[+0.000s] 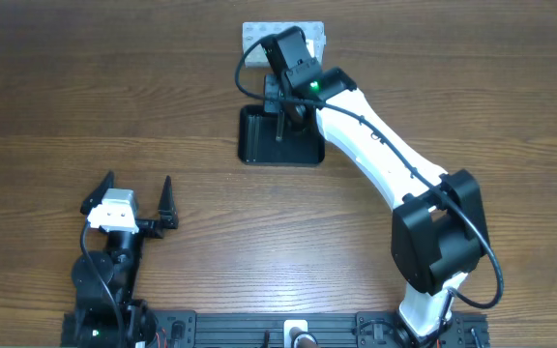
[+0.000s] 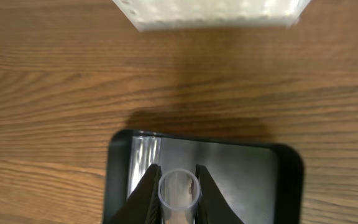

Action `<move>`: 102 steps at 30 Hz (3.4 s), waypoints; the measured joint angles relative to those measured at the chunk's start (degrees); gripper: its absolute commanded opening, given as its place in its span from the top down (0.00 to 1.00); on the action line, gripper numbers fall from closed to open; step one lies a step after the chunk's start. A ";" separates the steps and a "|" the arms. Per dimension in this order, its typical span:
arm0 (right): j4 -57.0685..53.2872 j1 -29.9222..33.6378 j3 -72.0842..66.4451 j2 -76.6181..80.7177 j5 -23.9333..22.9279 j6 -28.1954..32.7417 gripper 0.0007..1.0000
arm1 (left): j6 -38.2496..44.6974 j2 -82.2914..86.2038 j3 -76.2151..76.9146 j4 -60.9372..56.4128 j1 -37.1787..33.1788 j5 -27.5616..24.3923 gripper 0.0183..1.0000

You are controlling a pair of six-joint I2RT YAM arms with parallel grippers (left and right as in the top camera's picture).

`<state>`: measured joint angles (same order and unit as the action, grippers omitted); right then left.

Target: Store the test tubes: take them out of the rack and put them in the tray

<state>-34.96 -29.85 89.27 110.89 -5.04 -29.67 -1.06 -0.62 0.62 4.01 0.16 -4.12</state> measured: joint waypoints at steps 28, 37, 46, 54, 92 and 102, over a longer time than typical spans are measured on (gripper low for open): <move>1.64 0.96 -1.92 8.90 1.16 -1.81 0.84 | 0.00 0.00 0.00 -0.02 0.00 0.00 0.00; 1.64 0.94 -1.97 9.68 1.33 -1.75 0.48 | 0.00 0.00 0.00 -0.02 0.00 0.00 0.00; 3.82 0.94 -2.05 -0.37 -1.68 4.85 0.21 | 0.00 0.00 0.00 -0.02 0.00 0.00 0.00; 18.32 4.39 -0.76 -9.62 -8.94 15.15 0.13 | 0.00 0.00 0.00 -0.02 0.02 0.00 0.00; 39.87 11.30 -1.09 13.29 -10.58 21.99 0.50 | 0.00 0.00 0.00 0.00 0.00 0.00 0.00; 40.19 11.28 -1.09 13.35 -10.58 22.16 0.72 | 0.00 0.00 0.00 0.00 0.00 0.00 0.00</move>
<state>5.23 -18.57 88.18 124.25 -15.62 -7.51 -1.06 -0.62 0.62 4.01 0.16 -4.12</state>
